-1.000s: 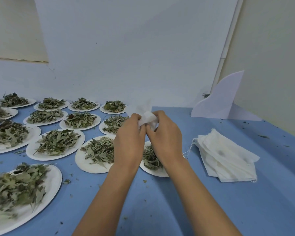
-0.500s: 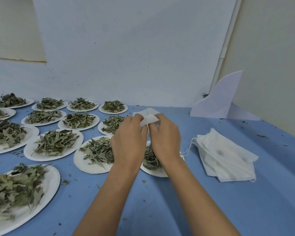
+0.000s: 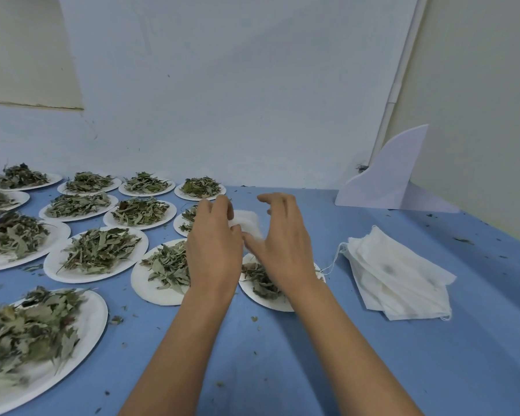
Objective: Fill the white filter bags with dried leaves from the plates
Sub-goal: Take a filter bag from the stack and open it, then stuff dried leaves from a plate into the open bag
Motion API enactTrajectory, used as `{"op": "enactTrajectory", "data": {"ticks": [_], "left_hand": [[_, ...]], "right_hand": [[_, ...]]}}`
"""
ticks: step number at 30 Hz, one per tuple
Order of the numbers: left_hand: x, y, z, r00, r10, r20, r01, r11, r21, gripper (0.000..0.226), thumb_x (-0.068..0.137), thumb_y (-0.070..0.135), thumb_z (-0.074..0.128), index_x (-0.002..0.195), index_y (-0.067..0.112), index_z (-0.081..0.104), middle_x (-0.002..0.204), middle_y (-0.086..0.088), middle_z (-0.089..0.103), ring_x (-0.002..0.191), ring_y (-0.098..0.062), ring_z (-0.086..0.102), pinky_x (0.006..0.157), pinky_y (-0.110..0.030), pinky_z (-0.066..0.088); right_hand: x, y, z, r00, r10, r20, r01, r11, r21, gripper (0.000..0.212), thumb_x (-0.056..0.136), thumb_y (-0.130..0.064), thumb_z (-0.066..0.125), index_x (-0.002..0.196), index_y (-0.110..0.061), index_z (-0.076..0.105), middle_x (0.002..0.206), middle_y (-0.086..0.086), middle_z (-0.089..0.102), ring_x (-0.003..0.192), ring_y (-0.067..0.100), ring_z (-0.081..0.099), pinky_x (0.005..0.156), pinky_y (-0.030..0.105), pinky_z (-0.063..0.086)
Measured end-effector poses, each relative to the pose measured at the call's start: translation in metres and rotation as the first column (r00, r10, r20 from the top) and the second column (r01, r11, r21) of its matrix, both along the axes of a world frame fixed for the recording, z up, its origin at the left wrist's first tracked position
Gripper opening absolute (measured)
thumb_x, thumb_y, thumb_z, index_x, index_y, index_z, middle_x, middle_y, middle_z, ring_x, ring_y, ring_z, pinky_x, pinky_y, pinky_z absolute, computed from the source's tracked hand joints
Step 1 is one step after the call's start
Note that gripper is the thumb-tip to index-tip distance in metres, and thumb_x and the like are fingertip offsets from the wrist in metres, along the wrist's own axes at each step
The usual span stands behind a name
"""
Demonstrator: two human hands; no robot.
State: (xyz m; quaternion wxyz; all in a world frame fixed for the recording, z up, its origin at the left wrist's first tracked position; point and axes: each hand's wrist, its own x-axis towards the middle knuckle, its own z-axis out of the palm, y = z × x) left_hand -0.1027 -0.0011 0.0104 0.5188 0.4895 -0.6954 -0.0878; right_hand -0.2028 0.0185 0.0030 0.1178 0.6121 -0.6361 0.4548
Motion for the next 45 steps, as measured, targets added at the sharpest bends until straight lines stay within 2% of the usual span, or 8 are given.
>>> {"op": "enactTrajectory", "data": {"ticks": [5, 16, 21, 30, 35, 38, 41, 45], "left_hand": [[-0.003, -0.005, -0.001, 0.982, -0.048, -0.185, 0.061, 0.996, 0.066, 0.017, 0.078, -0.004, 0.050, 0.084, 0.011, 0.048, 0.076, -0.002, 0.049, 0.067, -0.019, 0.041, 0.056, -0.028, 0.028], [0.000, -0.011, 0.005, 0.963, -0.039, -0.266, 0.083, 0.984, 0.156, 0.014, 0.078, 0.002, 0.060, 0.085, 0.012, 0.056, 0.084, -0.005, 0.058, 0.075, -0.014, 0.049, 0.059, -0.012, 0.035], [-0.002, -0.008, 0.007, 0.975, -0.075, -0.210, 0.097, 0.990, 0.099, 0.012, 0.083, 0.006, 0.062, 0.093, 0.009, 0.067, 0.093, -0.004, 0.064, 0.084, -0.013, 0.054, 0.068, -0.012, 0.033], [-0.005, -0.008, 0.005, 0.963, -0.184, -0.196, 0.219, 0.960, 0.172, 0.014, 0.085, 0.018, 0.068, 0.095, 0.012, 0.076, 0.095, 0.003, 0.073, 0.075, 0.001, 0.057, 0.065, -0.004, 0.039], [-0.004, -0.008, 0.002, 0.959, -0.145, -0.242, 0.190, 0.966, 0.177, 0.018, 0.090, 0.021, 0.063, 0.101, 0.014, 0.075, 0.102, 0.001, 0.071, 0.088, -0.005, 0.059, 0.076, -0.014, 0.038], [-0.003, -0.008, 0.000, 0.990, -0.058, -0.130, 0.069, 0.995, 0.079, 0.021, 0.094, 0.021, 0.057, 0.106, 0.012, 0.072, 0.100, -0.007, 0.064, 0.085, -0.008, 0.049, 0.069, -0.012, 0.027], [-0.002, -0.009, 0.001, 0.988, -0.031, -0.150, 0.037, 0.999, 0.037, 0.016, 0.091, 0.014, 0.058, 0.093, 0.010, 0.073, 0.085, -0.006, 0.063, 0.080, -0.017, 0.054, 0.064, -0.021, 0.030], [-0.001, -0.011, 0.005, 0.932, -0.023, -0.362, 0.057, 0.995, 0.082, 0.012, 0.086, 0.011, 0.060, 0.093, 0.016, 0.068, 0.073, 0.004, 0.059, 0.072, -0.013, 0.054, 0.065, -0.020, 0.041]], "right_hand": [[0.012, 0.002, -0.002, 0.964, 0.064, -0.256, -0.133, 0.956, -0.260, 0.025, 0.071, 0.002, 0.074, 0.089, -0.013, 0.068, 0.117, 0.010, 0.060, 0.098, 0.025, 0.054, 0.070, 0.035, 0.050], [0.003, 0.003, -0.002, 0.944, -0.106, -0.313, 0.033, 0.973, -0.229, 0.027, 0.057, 0.009, 0.066, 0.067, -0.015, 0.073, 0.119, 0.009, 0.066, 0.110, 0.034, 0.060, 0.085, 0.038, 0.045], [0.002, 0.004, 0.002, 0.907, -0.256, -0.336, 0.236, 0.967, -0.098, 0.002, 0.076, -0.013, 0.074, 0.075, -0.015, 0.073, 0.130, 0.010, 0.060, 0.120, 0.032, 0.055, 0.101, 0.048, 0.042], [-0.006, -0.001, -0.002, 0.911, -0.275, -0.307, 0.327, 0.935, 0.133, 0.028, 0.083, -0.036, 0.068, 0.105, -0.018, 0.069, 0.161, 0.004, 0.002, 0.144, 0.032, 0.014, 0.116, 0.051, 0.012], [-0.013, -0.001, -0.003, 0.944, -0.190, -0.270, 0.240, 0.956, 0.168, 0.033, 0.085, -0.038, 0.066, 0.115, -0.025, 0.066, 0.160, 0.002, 0.007, 0.143, 0.029, 0.012, 0.113, 0.045, 0.019], [-0.014, 0.000, 0.000, 1.000, 0.006, 0.007, -0.007, 0.984, 0.180, 0.027, 0.085, -0.033, 0.067, 0.111, -0.031, 0.068, 0.151, -0.007, 0.033, 0.135, 0.014, 0.026, 0.100, 0.031, 0.034], [-0.019, 0.004, 0.010, 0.806, 0.272, 0.526, -0.296, 0.954, -0.041, 0.012, 0.085, -0.021, 0.068, 0.091, -0.031, 0.072, 0.123, -0.016, 0.060, 0.108, -0.004, 0.055, 0.082, 0.013, 0.045], [-0.049, 0.009, 0.014, 0.833, 0.191, 0.519, -0.264, 0.962, 0.071, 0.017, 0.086, -0.021, 0.066, 0.101, -0.030, 0.066, 0.108, -0.015, 0.067, 0.096, 0.005, 0.063, 0.073, 0.014, 0.046]]}}
